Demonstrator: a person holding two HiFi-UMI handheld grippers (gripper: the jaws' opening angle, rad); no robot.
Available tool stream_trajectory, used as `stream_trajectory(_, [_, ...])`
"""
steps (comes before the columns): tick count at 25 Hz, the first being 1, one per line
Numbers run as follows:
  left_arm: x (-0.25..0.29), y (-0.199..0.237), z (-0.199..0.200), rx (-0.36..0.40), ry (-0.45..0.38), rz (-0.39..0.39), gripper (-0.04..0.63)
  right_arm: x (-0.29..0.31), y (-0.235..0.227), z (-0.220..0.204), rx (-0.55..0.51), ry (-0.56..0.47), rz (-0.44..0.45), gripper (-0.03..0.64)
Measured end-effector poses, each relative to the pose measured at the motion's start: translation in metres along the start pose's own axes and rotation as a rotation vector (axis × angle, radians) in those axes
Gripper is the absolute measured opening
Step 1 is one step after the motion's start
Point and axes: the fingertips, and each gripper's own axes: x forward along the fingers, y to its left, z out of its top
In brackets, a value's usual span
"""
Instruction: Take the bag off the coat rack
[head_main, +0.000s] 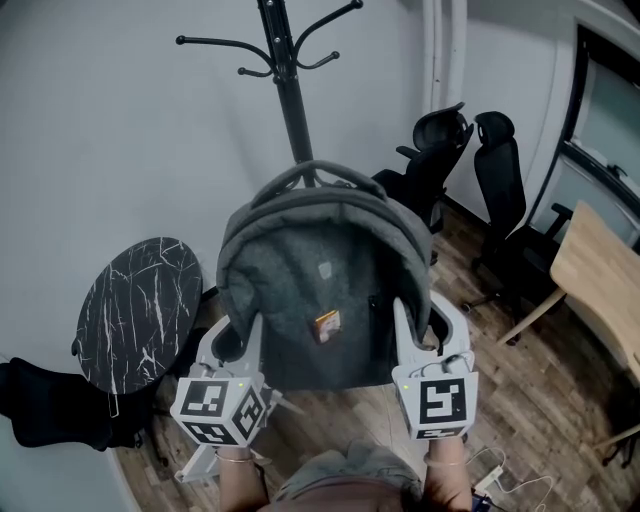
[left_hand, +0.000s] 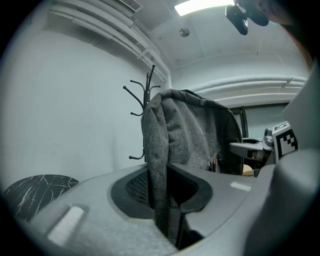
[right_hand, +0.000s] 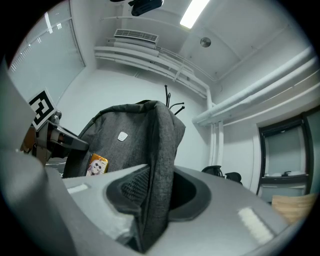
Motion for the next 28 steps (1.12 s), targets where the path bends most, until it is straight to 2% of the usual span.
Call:
stream_trajectory(16, [-0.047, 0.009, -0.007, -0.027, 0.034, -0.060, 0.078, -0.042, 0.037, 0.013, -0.010, 0.051, -0.048, 0.100])
stream_trajectory(28, [-0.102, 0.002, -0.016, -0.059, 0.021, -0.054, 0.078, -0.090, 0.061, 0.024, -0.035, 0.059, -0.039, 0.100])
